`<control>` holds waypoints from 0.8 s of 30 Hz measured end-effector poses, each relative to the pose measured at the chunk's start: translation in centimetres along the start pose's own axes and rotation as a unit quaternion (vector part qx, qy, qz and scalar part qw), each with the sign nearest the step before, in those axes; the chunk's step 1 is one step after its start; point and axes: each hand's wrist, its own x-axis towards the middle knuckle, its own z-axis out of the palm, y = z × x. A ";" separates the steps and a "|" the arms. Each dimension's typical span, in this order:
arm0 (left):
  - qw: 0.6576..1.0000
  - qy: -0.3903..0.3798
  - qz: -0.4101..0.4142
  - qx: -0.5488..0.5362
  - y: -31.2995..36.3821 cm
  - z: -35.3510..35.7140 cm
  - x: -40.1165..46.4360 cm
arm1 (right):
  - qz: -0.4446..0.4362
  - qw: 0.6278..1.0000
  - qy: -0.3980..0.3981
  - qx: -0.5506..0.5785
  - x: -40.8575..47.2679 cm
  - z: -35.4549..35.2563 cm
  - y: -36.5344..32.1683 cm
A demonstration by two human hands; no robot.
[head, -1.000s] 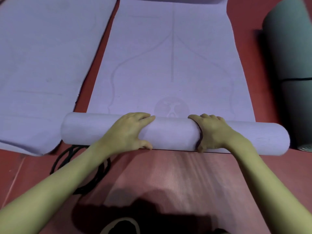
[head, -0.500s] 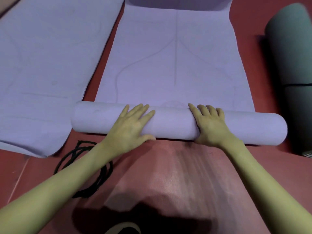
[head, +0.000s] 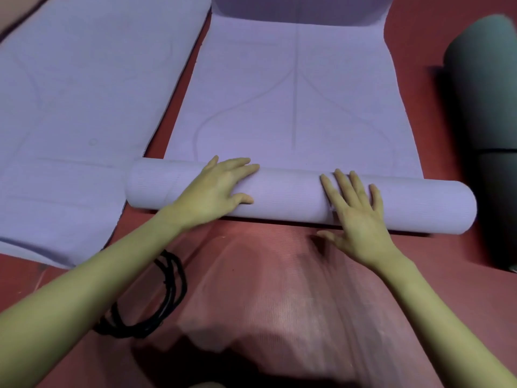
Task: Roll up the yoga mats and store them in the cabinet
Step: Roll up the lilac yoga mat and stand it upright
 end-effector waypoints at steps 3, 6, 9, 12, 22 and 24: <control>0.993 0.047 0.036 0.099 0.2 1.8 -1.5 | 0.005 1.000 -0.018 -0.004 2.2 -0.3 0.6; 0.989 0.032 0.027 0.143 0.2 2.7 -1.0 | 0.006 0.999 -0.033 0.003 4.0 -0.6 1.1; 0.989 0.039 0.025 0.143 -0.2 2.4 0.2 | 0.010 0.999 -0.039 0.020 4.6 -1.0 1.4; 0.991 0.029 0.019 0.130 -0.6 1.9 1.2 | 0.009 0.999 0.002 0.033 3.7 -0.9 0.7; 0.989 0.044 -0.010 0.140 -0.3 1.8 2.1 | 0.012 1.000 0.026 -0.010 5.0 0.4 0.7; 0.988 0.014 -0.023 0.153 -0.6 1.4 2.6 | 0.016 0.999 0.028 -0.026 5.8 0.6 1.0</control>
